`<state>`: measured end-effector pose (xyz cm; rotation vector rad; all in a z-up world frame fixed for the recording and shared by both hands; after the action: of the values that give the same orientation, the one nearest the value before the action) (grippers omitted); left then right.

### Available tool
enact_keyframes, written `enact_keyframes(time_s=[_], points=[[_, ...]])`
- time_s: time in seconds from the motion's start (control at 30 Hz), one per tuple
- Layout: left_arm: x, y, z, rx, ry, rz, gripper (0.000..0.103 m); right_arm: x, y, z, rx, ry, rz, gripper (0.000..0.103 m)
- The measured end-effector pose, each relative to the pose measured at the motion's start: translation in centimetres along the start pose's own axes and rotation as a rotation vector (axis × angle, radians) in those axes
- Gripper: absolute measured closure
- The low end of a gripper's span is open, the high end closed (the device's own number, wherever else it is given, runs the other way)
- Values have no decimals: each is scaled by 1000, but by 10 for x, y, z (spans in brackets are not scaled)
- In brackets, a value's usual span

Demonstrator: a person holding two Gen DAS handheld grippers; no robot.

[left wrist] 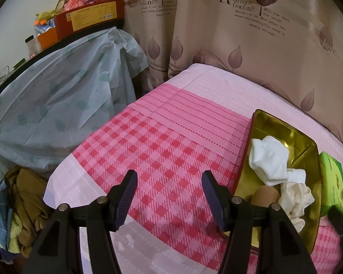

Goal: Organize soft objects
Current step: 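Move the right tool to the yellow-and-pink terry towel and grasp it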

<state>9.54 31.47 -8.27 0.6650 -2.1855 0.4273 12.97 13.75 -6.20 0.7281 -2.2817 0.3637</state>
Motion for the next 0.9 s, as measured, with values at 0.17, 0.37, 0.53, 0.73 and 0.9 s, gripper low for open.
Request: enact_keyframes(time_s=[0.17, 0.37, 0.53, 0.73, 0.9], points=[[2, -3, 1, -15, -2, 7, 43, 36, -50, 12, -44, -50, 92, 36], [0, -3, 3, -12, 12, 14, 43, 58, -140, 50, -163, -22, 255, 36], [0, -6, 4, -39, 5, 10, 43, 59, -209, 89, -264, 37, 360, 35], [1, -14, 7, -81, -5, 9, 43, 42, -263, 126, -318, 128, 426, 35], [-1, -19, 9, -110, -7, 1, 43, 25, -286, 144, -347, 162, 436, 36]])
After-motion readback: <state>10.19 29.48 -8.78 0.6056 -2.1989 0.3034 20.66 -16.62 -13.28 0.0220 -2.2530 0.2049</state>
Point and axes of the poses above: each gripper's, at about its wrist camera, not at the fingertips, and x roughly against the way its jaws point, y to its left, z to its underside, the point moved 6 cm from there along -x, roughly the way its jaws point, and after that the axes turned 8 degrees about x, right-handed, at the moved point
